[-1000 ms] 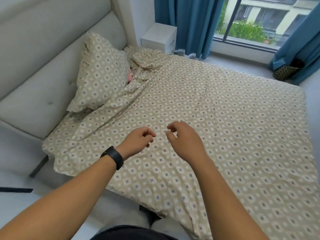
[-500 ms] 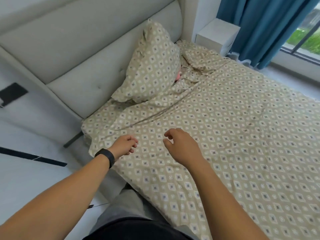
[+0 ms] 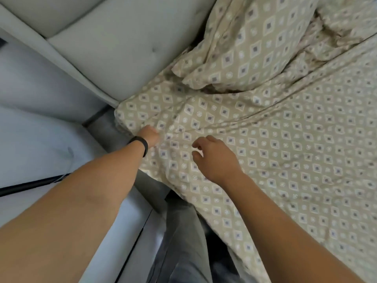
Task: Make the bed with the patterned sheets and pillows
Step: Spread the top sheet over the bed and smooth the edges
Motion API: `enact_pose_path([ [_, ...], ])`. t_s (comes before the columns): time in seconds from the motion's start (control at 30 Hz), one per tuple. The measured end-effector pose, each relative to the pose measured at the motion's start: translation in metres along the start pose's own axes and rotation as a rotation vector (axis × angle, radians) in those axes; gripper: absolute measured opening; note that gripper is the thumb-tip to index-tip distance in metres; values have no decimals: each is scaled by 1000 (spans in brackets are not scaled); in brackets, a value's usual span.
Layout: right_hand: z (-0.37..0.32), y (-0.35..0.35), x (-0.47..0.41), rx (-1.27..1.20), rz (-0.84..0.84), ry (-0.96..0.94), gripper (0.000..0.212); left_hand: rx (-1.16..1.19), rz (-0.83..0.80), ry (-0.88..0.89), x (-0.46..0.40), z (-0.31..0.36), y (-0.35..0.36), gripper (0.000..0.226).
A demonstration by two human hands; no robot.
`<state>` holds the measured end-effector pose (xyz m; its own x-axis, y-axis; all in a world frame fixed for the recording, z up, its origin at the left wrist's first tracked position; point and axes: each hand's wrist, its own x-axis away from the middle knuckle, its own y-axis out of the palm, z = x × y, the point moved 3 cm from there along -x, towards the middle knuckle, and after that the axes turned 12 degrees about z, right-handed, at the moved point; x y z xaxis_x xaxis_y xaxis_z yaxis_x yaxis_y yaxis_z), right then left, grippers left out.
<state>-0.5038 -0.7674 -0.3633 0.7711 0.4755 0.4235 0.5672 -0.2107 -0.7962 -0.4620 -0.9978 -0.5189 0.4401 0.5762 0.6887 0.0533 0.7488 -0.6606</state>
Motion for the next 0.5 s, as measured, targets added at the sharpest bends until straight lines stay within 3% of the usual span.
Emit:
enact_pose_path([
  [0.07, -9, 18, -26, 18, -30, -7, 32, 33, 3, -4, -37, -8, 11, 26],
  [0.17, -9, 37, -45, 38, -77, -8, 31, 145, 37, -58, -73, -16, 22, 68],
  [0.3, 6, 59, -53, 53, -101, 28, 29, 98, 0, -245, -115, -59, 45, 101],
  [0.37, 18, 66, -48, 47, -106, 69, 28, 87, -27, -263, -127, -69, 50, 106],
  [0.5, 32, 73, -27, 59, -180, 127, 28, 109, -161, -157, -128, -64, 53, 93],
])
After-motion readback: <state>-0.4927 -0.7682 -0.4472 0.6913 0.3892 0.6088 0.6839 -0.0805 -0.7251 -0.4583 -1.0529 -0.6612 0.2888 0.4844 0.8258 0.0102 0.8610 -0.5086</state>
